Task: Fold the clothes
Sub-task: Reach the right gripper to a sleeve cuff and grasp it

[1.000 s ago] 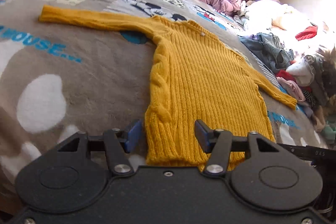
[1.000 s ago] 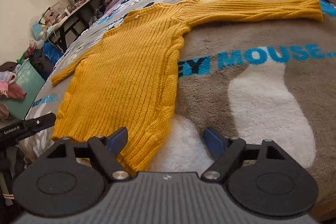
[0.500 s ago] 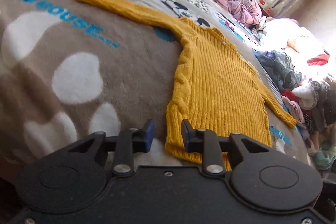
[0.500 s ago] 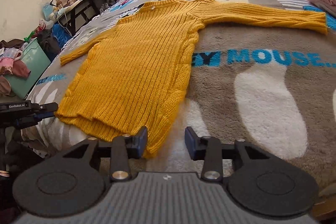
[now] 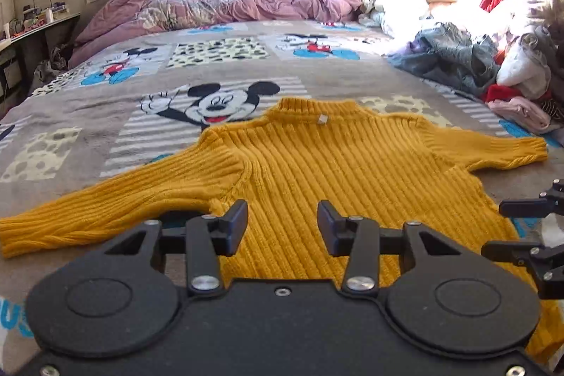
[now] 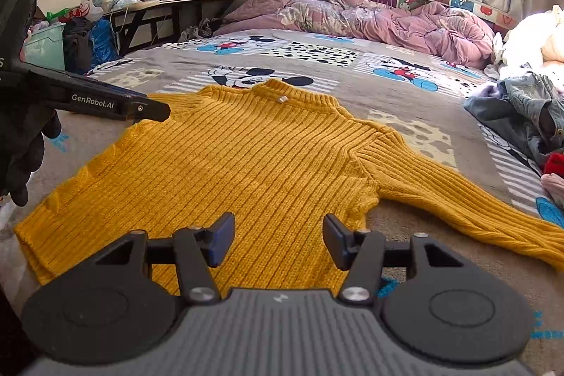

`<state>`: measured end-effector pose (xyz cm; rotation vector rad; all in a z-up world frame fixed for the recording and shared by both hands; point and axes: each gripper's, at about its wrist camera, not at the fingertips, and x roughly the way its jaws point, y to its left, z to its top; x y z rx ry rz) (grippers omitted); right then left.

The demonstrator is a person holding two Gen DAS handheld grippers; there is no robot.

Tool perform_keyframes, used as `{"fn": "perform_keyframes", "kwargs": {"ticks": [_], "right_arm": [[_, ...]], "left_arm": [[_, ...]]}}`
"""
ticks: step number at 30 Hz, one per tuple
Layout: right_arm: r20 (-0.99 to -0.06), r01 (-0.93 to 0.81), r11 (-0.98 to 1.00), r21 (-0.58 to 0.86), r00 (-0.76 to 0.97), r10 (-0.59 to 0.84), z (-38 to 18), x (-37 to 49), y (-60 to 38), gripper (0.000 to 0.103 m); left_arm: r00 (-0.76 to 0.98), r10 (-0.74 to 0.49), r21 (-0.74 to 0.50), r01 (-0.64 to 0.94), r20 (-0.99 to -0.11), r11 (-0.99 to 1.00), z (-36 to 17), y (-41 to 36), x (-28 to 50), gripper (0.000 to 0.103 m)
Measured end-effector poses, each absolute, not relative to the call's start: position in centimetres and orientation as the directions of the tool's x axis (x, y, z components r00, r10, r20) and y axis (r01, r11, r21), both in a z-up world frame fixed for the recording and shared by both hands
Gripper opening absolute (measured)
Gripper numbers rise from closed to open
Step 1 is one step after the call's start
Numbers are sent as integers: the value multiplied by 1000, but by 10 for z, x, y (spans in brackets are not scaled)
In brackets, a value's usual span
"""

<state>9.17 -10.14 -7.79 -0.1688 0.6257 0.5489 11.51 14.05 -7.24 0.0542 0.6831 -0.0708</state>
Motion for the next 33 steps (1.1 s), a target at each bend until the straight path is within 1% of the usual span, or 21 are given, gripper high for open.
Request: {"fn": "perform_keyframes", "kwargs": {"ticks": [1, 2, 5, 8, 11, 15, 17, 19, 20, 23, 27, 29, 30, 32, 33], "right_arm": [[-606, -534, 845, 19, 666, 435, -82, 93, -103, 56], [-615, -534, 845, 26, 658, 435, -86, 94, -105, 56], [-637, -537, 843, 40, 636, 436, -96, 92, -111, 57], [-634, -557, 829, 37, 628, 451, -97, 67, -118, 57], [-645, -589, 808, 2, 617, 451, -99, 39, -118, 57], [-679, -623, 781, -36, 589, 439, -97, 8, -118, 62], [-698, -650, 758, -50, 566, 439, -92, -3, -117, 62], [-708, -675, 738, -12, 527, 471, -82, -9, -122, 63], [-695, -674, 739, 4, 530, 486, -75, -10, -126, 63], [-646, -656, 753, 42, 557, 522, -53, 4, -132, 63], [-577, -616, 785, 71, 616, 536, -28, 58, -130, 62], [-538, -583, 804, 113, 645, 543, -17, 97, -128, 61], [-525, -576, 807, 128, 651, 548, -14, 113, -127, 59], [-516, -560, 818, 131, 666, 539, -13, 152, -119, 56], [-522, -551, 825, 128, 669, 529, -15, 171, -115, 56]], "left_arm": [[746, -25, 55, 82, -665, 995, -84, 141, 115, 42], [742, -17, 59, 77, -671, 995, -89, 142, 108, 42], [754, -12, 43, 53, -657, 998, -94, 148, 75, 42], [757, -1, 48, 43, -654, 998, -97, 145, 45, 43], [755, 10, 60, 38, -655, 997, -99, 141, 15, 42], [722, 6, 82, 70, -692, 994, -92, 134, -15, 43], [697, -10, 94, 110, -717, 989, -86, 131, -26, 43], [693, -12, 115, 137, -721, 984, -73, 127, -35, 44], [706, -8, 130, 141, -708, 981, -66, 125, -37, 44], [762, -6, 156, 141, -648, 978, -38, 117, -22, 44], [809, -18, 165, 141, -587, 976, -9, 105, 40, 44], [817, -39, 143, 147, -576, 979, -2, 101, 75, 44], [817, -52, 123, 149, -574, 981, 0, 100, 95, 44], [804, -59, 105, 149, -592, 983, -2, 99, 132, 44], [795, -57, 104, 150, -604, 983, -6, 97, 150, 44]]}}
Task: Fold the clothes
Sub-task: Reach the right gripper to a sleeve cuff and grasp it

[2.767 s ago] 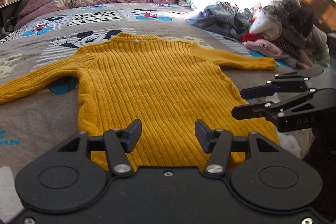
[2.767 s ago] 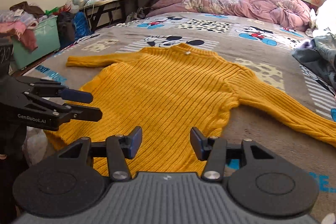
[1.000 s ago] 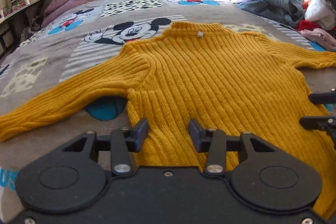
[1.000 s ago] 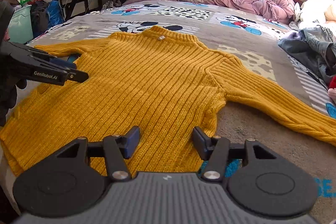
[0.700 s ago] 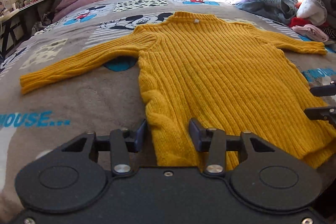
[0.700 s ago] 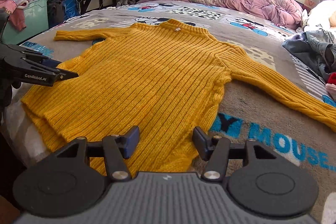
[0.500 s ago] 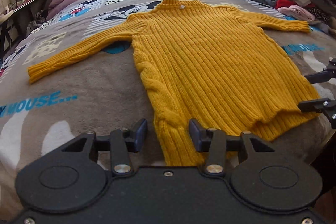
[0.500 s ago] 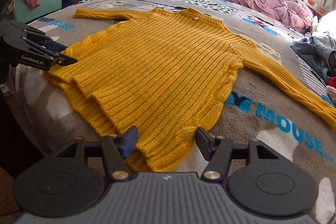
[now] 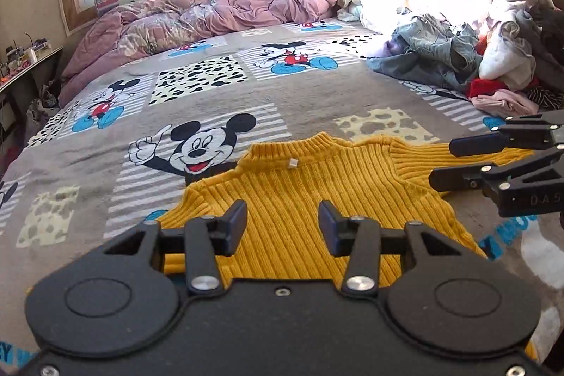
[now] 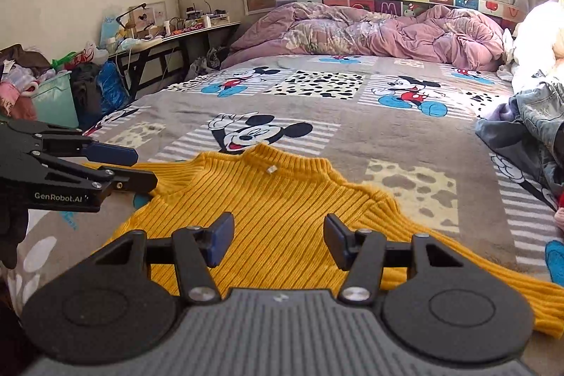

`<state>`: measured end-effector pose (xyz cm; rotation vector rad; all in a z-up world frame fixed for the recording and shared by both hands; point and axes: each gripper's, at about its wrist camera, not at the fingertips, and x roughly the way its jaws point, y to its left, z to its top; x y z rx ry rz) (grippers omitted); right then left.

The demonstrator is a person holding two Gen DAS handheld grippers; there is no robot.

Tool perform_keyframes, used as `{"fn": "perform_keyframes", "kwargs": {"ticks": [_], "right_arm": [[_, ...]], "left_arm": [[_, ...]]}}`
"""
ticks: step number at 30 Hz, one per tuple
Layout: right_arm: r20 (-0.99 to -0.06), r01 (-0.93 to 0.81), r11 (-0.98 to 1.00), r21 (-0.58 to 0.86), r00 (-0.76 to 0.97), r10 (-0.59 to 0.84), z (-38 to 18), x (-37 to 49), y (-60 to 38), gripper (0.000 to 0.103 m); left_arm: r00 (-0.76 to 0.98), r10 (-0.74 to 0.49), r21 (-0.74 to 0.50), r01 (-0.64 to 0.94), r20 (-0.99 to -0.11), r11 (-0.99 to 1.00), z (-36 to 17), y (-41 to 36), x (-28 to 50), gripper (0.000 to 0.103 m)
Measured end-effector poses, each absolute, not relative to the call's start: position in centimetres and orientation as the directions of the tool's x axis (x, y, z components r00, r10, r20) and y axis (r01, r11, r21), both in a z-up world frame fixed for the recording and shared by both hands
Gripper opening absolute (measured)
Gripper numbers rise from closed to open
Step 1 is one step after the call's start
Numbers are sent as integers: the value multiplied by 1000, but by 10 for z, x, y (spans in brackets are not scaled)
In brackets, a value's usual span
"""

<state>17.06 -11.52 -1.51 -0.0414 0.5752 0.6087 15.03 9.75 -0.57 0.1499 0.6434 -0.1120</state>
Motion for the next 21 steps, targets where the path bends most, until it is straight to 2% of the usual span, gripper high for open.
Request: {"fn": "perform_keyframes", "kwargs": {"ticks": [1, 3, 7, 14, 21], "right_arm": [[-535, -545, 827, 136, 663, 524, -19, 188, -111, 54], [-566, -540, 827, 155, 638, 523, -28, 219, -102, 42], [-607, -545, 813, 205, 581, 543, -49, 270, -83, 35], [-684, -484, 848, 215, 545, 485, -93, 337, -55, 35], [-689, -452, 858, 246, 541, 483, -96, 353, -62, 41]], "left_arm": [[784, -56, 105, 152, -618, 983, -9, 96, 168, 43], [762, -58, 98, 158, -645, 983, -18, 94, 200, 43], [710, -76, 52, 156, -700, 986, -41, 98, 254, 39], [631, -100, -61, 83, -769, 995, -81, 116, 321, 42], [683, -22, 57, 93, -730, 994, -68, 99, 311, 41]]}}
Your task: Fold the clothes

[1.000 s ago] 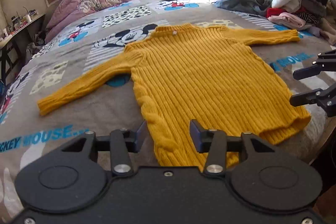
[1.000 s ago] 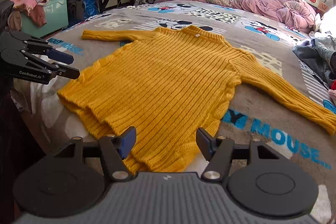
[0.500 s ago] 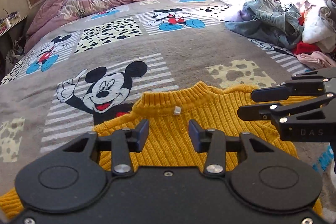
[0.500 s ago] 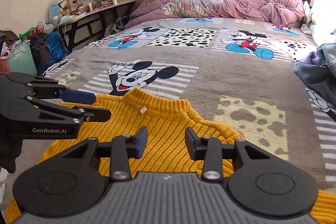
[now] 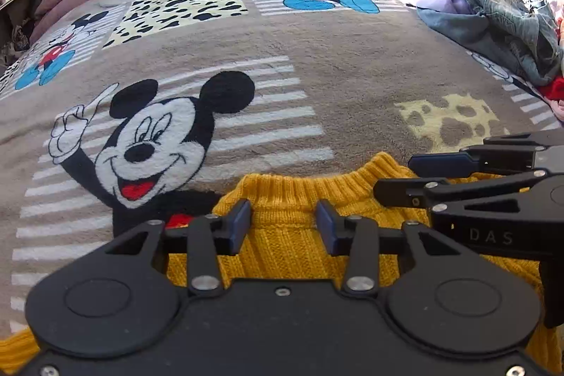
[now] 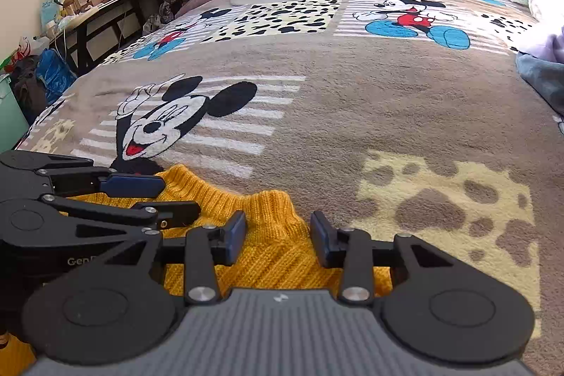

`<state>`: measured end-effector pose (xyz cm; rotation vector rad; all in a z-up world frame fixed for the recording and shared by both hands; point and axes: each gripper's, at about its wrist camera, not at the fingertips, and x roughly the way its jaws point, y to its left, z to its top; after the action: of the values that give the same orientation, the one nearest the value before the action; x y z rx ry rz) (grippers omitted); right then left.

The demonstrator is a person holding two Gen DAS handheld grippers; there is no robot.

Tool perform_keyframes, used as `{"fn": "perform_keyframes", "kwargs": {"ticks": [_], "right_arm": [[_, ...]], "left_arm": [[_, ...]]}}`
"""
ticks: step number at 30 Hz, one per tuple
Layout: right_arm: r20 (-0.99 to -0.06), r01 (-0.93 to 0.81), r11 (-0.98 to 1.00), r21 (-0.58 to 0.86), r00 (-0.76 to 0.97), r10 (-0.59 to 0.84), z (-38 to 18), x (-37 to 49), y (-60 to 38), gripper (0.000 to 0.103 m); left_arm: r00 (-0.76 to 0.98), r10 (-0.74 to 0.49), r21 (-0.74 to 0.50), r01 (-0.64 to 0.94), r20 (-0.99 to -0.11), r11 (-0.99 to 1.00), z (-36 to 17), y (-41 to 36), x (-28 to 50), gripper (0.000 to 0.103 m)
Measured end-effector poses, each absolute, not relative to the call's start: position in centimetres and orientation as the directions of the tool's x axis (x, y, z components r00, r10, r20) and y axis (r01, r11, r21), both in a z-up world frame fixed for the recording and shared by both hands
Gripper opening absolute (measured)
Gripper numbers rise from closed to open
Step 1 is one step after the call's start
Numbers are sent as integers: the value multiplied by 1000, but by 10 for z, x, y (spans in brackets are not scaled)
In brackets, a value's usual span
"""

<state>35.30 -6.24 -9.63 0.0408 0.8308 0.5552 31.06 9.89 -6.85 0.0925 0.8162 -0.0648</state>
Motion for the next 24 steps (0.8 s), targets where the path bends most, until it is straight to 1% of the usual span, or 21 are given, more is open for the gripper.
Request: {"fn": "perform_keyframes", "kwargs": {"ticks": [2, 4, 5, 6, 7, 8, 9, 12, 13, 15, 17, 19, 21, 24], "right_arm": [[-662, -443, 858, 262, 564, 493, -89, 347, -71, 41], [-633, -405, 864, 299, 593, 497, -81, 335, -94, 41], [-619, -382, 866, 321, 608, 498, -78, 329, -106, 41], [-605, -360, 868, 343, 622, 497, -74, 322, -119, 41], [-590, -336, 868, 366, 637, 496, -70, 314, -134, 42], [-574, -313, 869, 384, 656, 490, -67, 304, -152, 43], [-561, -287, 872, 395, 677, 477, -64, 292, -170, 45], [-529, -203, 885, 420, 738, 420, -59, 253, -227, 46], [-519, -174, 887, 427, 757, 398, -58, 239, -245, 50], [-508, -97, 890, 445, 791, 340, -59, 212, -284, 56], [-504, -19, 881, 472, 814, 287, -66, 188, -317, 58], [-507, 62, 863, 501, 829, 234, -78, 164, -349, 58], [-519, 134, 835, 534, 832, 198, -95, 148, -375, 59], [-529, 182, 773, 608, 818, 224, -119, 140, -397, 60]], "left_arm": [[703, -4, 82, 89, -712, 993, -63, 97, 304, 41], [670, -22, 69, 110, -742, 992, -83, 95, 308, 41], [680, -27, 67, 111, -733, 992, -85, 97, 305, 42], [682, -30, 54, 102, -731, 993, -80, 99, 302, 42], [690, -36, 35, 88, -723, 995, -72, 101, 297, 45], [701, -42, 15, 75, -712, 997, -64, 102, 292, 52], [719, -44, 7, 68, -694, 998, -56, 100, 283, 53], [747, -62, 1, 83, -662, 997, -42, 89, 252, 53], [754, -72, -8, 89, -653, 996, -39, 85, 240, 54], [766, -106, -51, 95, -634, 994, -35, 79, 212, 57], [770, -151, -120, 98, -620, 988, -36, 75, 185, 67], [764, -216, -210, 108, -609, 972, -41, 72, 159, 71], [748, -275, -285, 120, -604, 951, -47, 66, 134, 72], [737, -317, -330, 135, -597, 934, -53, 58, 108, 72]]}}
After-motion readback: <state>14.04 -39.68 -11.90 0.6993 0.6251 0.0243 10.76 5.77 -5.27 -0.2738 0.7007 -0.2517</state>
